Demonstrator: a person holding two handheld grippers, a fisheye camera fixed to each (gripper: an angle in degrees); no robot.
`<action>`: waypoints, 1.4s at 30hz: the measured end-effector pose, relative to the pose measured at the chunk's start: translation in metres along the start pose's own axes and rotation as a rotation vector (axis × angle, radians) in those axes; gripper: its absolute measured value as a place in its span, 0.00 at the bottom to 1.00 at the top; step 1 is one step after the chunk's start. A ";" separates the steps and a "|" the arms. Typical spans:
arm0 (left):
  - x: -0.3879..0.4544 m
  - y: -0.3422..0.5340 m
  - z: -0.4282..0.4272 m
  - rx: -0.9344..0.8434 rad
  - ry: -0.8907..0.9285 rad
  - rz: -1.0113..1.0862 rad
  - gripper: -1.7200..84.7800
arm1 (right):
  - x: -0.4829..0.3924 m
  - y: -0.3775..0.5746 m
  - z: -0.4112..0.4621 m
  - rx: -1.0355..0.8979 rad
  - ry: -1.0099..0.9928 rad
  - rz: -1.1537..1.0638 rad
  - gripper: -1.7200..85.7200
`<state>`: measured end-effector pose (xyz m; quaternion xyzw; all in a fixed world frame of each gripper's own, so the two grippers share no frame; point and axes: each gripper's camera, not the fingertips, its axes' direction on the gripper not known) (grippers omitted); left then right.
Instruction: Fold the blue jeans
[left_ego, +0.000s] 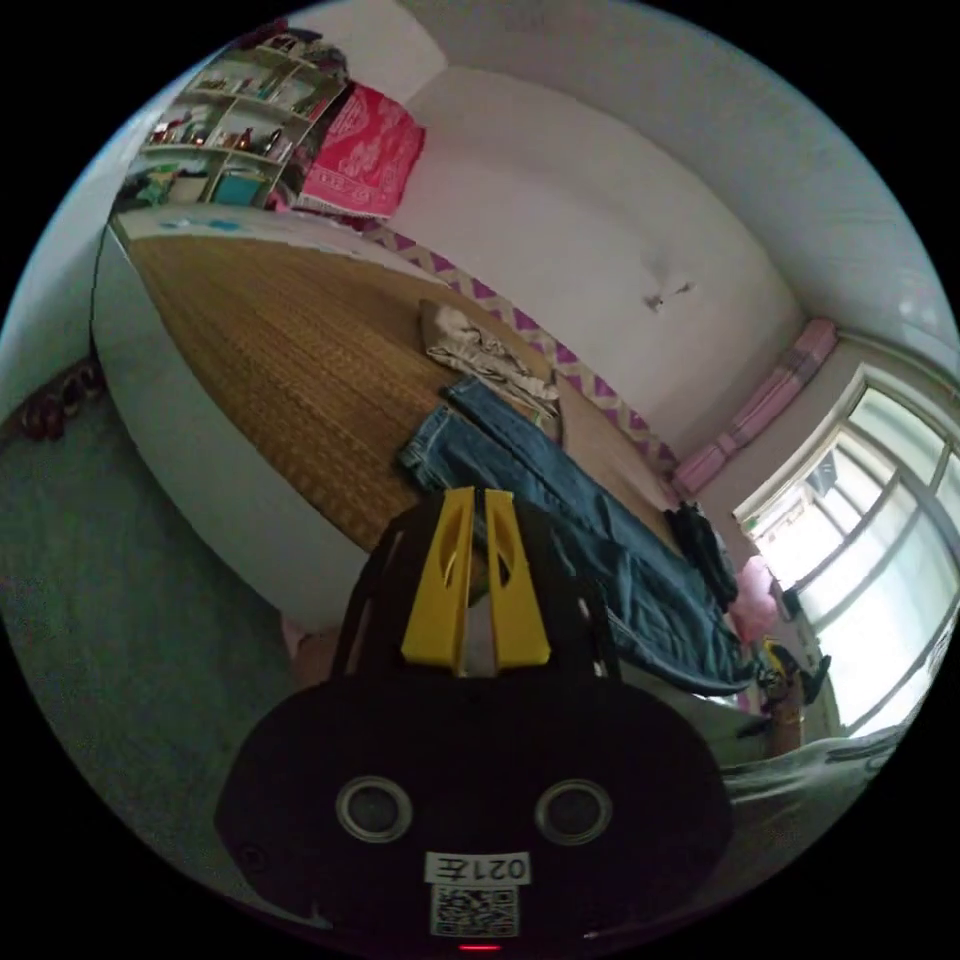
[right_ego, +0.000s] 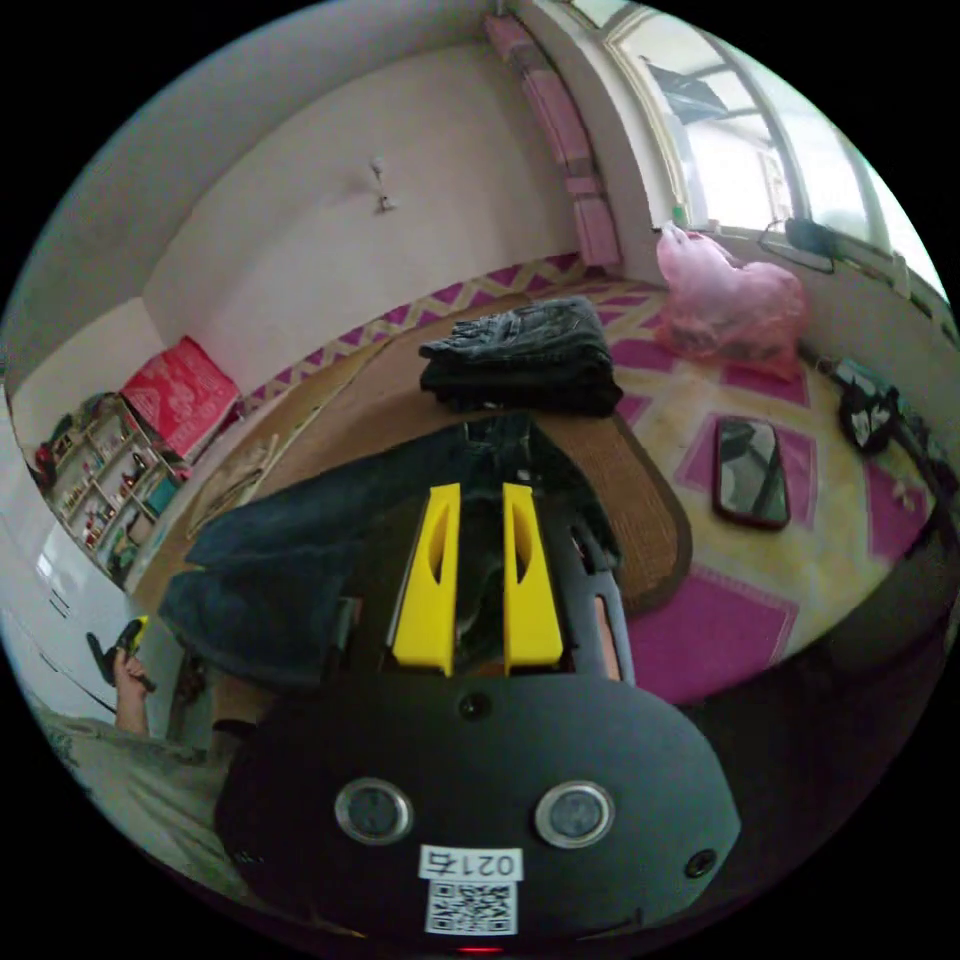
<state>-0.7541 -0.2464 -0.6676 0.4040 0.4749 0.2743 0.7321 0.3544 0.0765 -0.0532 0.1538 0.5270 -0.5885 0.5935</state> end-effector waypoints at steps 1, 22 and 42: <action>-0.004 -0.002 0.001 -0.003 0.016 -0.013 0.04 | 0.004 0.008 -0.006 0.003 -0.011 0.014 0.10; -0.043 -0.055 0.048 -0.049 0.038 -0.278 0.09 | 0.140 0.135 -0.049 -0.045 -0.235 0.439 0.12; -0.010 -0.067 0.114 -0.051 0.095 -0.304 0.01 | 0.183 0.092 0.013 -0.030 -0.467 0.567 0.05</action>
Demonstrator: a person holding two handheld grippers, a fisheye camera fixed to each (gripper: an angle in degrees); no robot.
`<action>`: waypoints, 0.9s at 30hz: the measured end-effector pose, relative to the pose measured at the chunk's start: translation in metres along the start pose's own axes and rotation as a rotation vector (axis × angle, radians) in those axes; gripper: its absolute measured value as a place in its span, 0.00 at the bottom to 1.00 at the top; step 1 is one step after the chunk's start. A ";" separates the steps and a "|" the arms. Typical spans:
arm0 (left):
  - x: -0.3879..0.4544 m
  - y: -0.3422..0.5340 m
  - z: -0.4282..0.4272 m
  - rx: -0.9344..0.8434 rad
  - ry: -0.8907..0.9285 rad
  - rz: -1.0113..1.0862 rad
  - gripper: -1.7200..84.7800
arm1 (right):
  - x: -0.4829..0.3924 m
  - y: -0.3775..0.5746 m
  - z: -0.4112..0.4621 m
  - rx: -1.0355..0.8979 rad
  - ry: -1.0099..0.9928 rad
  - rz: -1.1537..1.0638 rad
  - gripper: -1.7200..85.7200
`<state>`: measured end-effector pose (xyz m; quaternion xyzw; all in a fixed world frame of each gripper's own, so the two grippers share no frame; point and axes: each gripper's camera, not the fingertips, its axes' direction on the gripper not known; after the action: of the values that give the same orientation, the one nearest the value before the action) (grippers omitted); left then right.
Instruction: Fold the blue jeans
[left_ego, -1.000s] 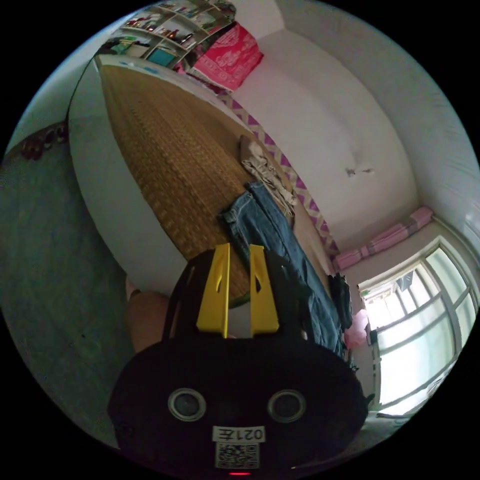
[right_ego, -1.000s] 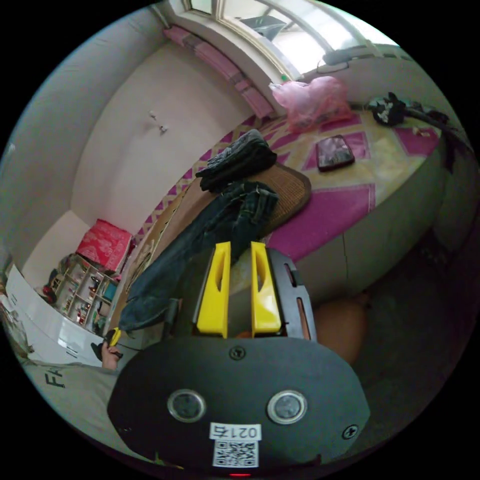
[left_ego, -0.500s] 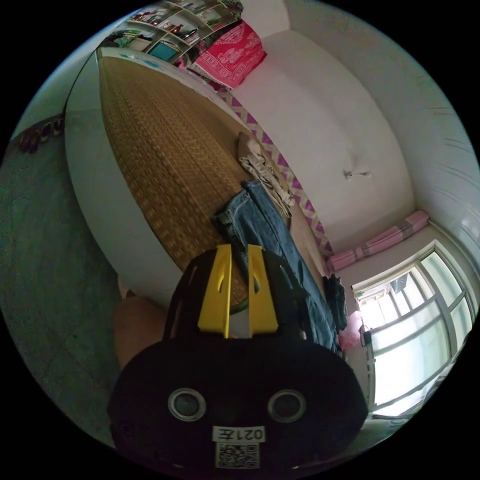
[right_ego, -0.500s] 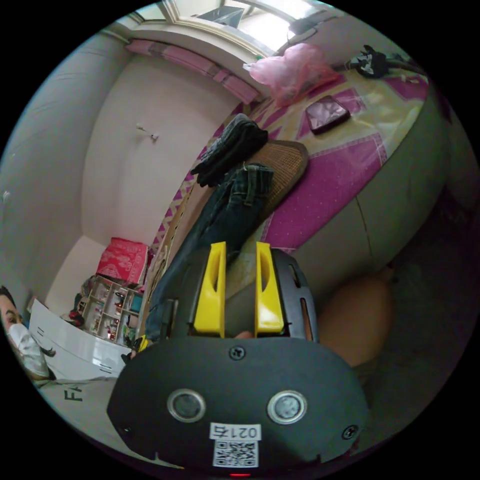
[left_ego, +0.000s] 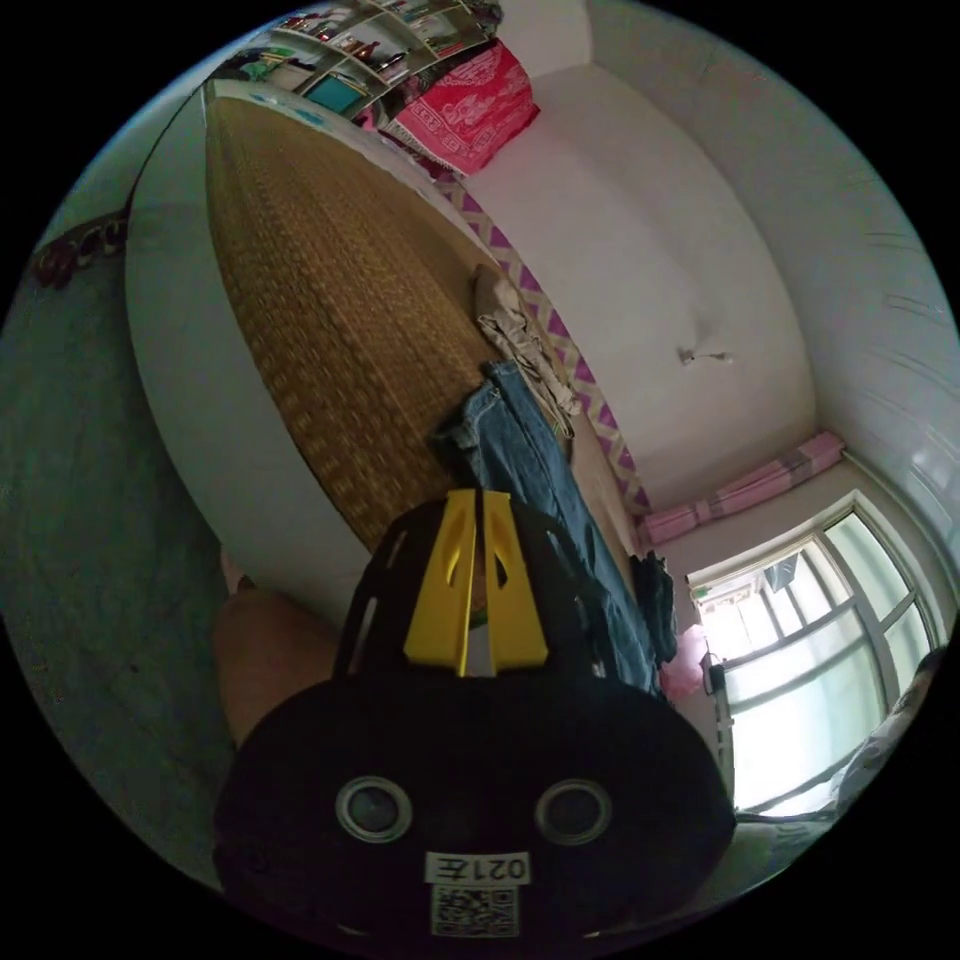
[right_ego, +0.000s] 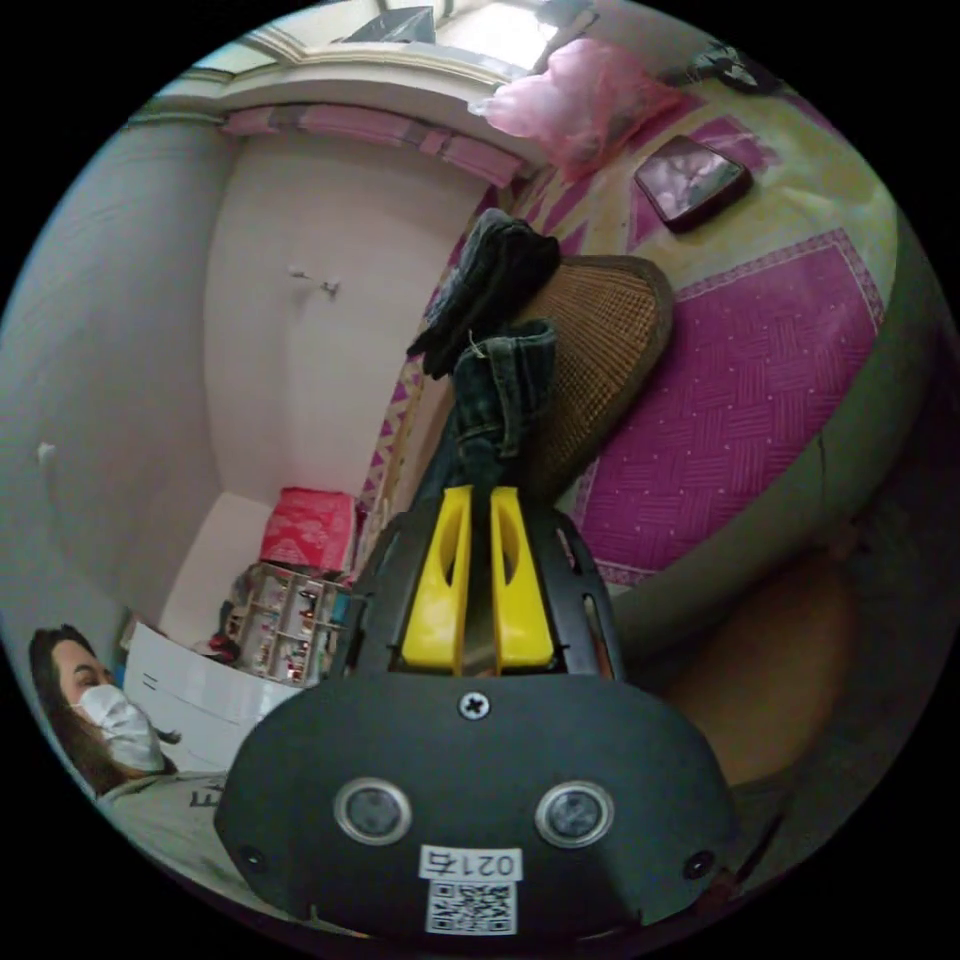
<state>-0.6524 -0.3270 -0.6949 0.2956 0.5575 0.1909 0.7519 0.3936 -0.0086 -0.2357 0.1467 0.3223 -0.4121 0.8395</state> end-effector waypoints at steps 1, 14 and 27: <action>0.004 -0.001 0.002 -0.001 0.006 0.012 0.01 | 0.000 -0.001 0.000 -0.003 -0.028 0.001 0.04; 0.189 -0.105 0.143 -0.164 -0.154 0.354 0.01 | -0.102 -0.124 0.125 -0.114 -0.141 -0.077 0.05; 0.195 -0.118 0.335 -0.160 -0.225 0.348 0.01 | -0.105 -0.111 0.261 -0.137 -0.080 -0.062 0.09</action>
<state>-0.2794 -0.3737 -0.8457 0.3461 0.3939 0.3273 0.7861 0.3686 -0.1482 0.0314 0.0624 0.3203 -0.4207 0.8465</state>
